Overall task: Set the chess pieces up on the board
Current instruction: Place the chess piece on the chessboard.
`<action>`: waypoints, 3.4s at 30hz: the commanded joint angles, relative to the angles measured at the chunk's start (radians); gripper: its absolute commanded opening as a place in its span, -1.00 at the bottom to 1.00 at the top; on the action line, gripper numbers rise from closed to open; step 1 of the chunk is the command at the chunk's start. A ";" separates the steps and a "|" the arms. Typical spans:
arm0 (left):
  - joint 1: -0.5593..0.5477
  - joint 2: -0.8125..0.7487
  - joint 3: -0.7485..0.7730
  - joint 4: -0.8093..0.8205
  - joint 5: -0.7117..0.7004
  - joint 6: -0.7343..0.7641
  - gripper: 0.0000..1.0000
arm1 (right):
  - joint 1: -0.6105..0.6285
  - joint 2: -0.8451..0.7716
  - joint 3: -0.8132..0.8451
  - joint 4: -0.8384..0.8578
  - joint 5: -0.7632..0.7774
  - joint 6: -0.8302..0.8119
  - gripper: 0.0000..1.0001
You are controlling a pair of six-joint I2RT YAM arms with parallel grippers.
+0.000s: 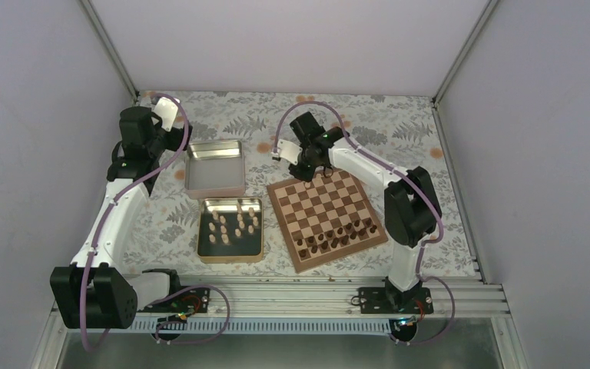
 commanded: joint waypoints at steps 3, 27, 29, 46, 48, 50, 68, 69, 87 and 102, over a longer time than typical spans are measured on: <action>0.008 -0.012 0.001 0.013 0.013 -0.011 1.00 | -0.030 0.000 -0.052 0.065 -0.032 -0.034 -0.76; 0.007 -0.006 0.004 0.012 0.015 -0.013 1.00 | -0.046 0.042 -0.069 0.024 -0.074 -0.076 -0.74; 0.007 -0.006 0.005 0.012 0.016 -0.013 1.00 | -0.046 0.050 -0.066 0.022 -0.072 -0.079 -0.74; 0.008 -0.004 0.008 0.008 0.018 -0.011 1.00 | -0.045 0.094 -0.038 0.011 -0.074 -0.082 -0.74; 0.008 -0.004 0.009 0.007 0.018 -0.011 1.00 | -0.044 0.093 -0.036 0.005 -0.079 -0.082 -0.74; 0.008 -0.004 0.011 0.006 0.018 -0.010 1.00 | -0.045 0.094 -0.031 -0.002 -0.082 -0.082 -0.74; 0.007 -0.006 0.014 0.003 0.020 -0.009 1.00 | -0.032 0.082 -0.031 -0.038 -0.085 -0.084 -0.74; 0.007 -0.006 0.014 0.004 0.019 -0.009 1.00 | -0.032 0.083 -0.030 -0.039 -0.084 -0.084 -0.74; 0.008 -0.002 0.020 0.002 0.023 -0.009 1.00 | -0.025 0.098 -0.010 -0.058 -0.082 -0.085 -0.60; 0.008 -0.006 0.016 0.003 0.024 -0.008 1.00 | -0.023 0.091 -0.009 -0.061 -0.075 -0.087 -0.64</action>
